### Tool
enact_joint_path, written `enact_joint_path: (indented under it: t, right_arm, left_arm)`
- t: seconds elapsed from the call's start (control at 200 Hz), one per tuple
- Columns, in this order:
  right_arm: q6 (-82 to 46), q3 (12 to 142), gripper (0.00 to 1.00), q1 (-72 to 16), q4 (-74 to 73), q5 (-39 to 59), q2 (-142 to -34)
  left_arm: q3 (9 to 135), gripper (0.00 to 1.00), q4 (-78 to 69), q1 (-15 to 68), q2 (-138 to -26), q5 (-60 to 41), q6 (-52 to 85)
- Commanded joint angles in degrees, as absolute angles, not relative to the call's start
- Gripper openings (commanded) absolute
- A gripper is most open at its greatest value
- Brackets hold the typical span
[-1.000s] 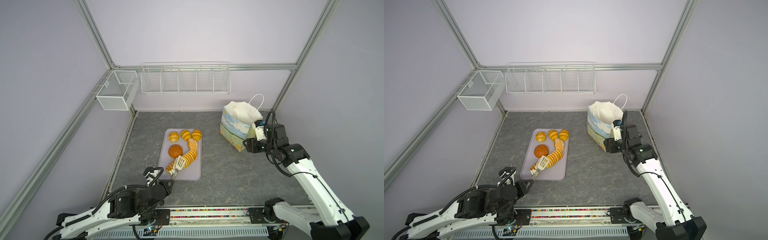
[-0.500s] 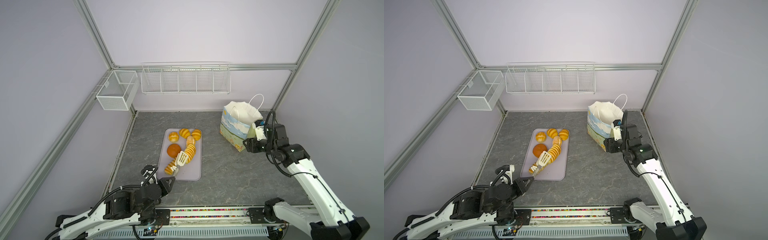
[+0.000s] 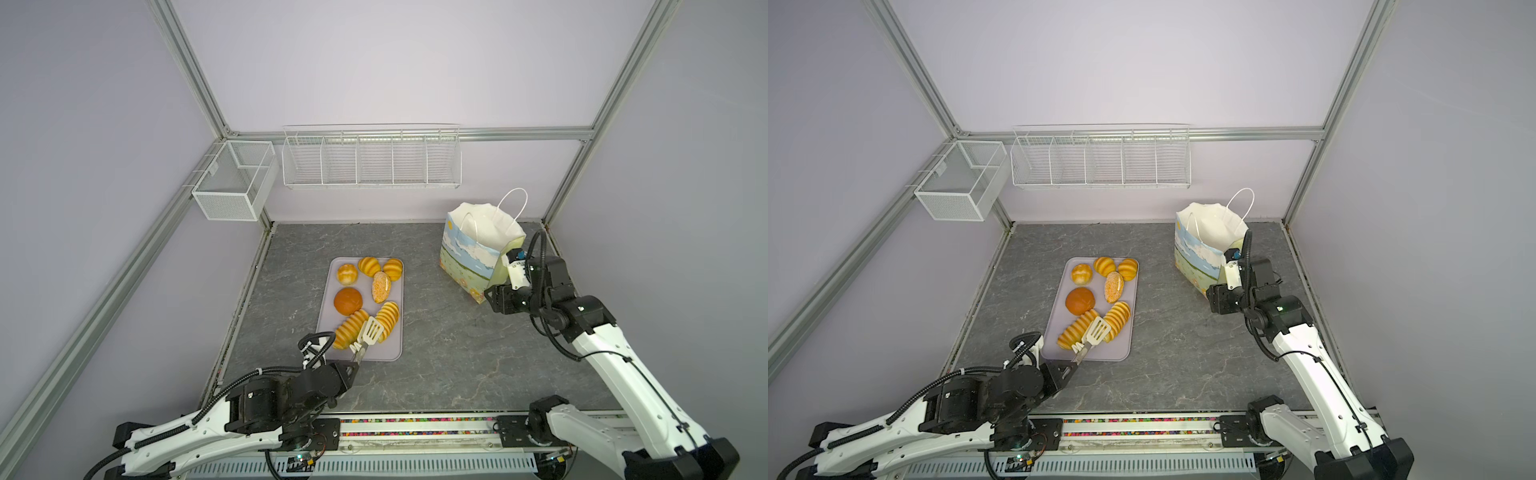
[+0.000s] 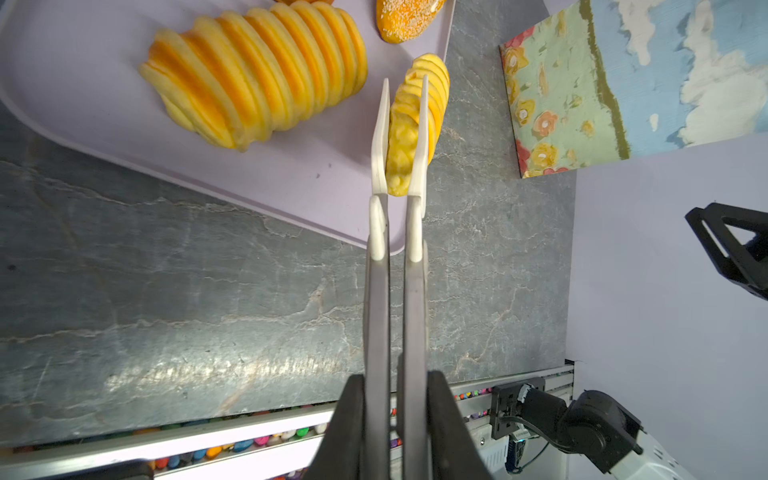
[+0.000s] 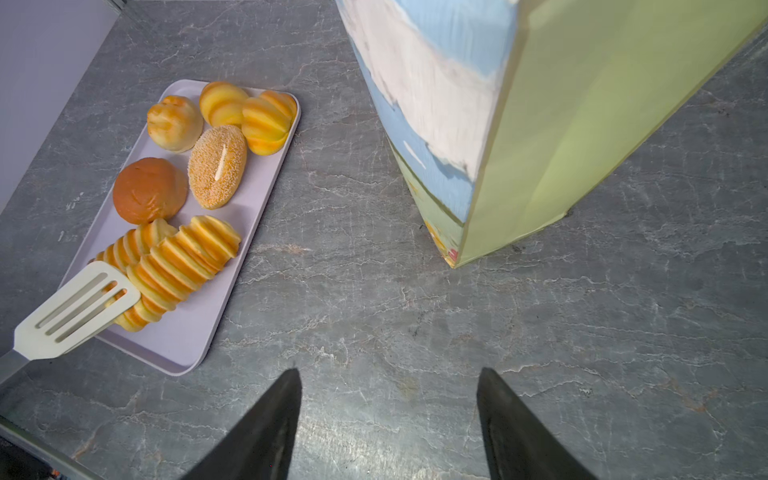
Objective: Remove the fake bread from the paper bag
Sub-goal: 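Lower the yellow bread onto the tray with the left tongs and release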
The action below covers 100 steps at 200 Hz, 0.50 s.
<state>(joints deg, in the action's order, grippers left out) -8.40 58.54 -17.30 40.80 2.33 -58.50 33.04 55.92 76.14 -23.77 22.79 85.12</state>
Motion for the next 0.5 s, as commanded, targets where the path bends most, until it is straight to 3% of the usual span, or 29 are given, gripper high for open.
enact_joint_path:
  t: [0.0, 0.195, 0.495]
  right_arm:
    - [-9.0, 57.7, 0.70, -17.7, 39.8, 3.0, -57.3]
    - [-9.1, 57.7, 0.70, -17.8, 39.1, 3.6, -57.9]
    - [-8.9, 58.2, 0.69, -17.9, 38.3, 4.2, -58.8]
  left_arm:
    - [35.5, 0.00, 60.0, 76.0, -24.6, 22.1, 86.8]
    - [36.6, 0.00, 62.1, 76.0, -26.1, 19.4, 86.8]
    - [41.2, 0.18, 66.3, 76.0, -30.2, 20.2, 85.4]
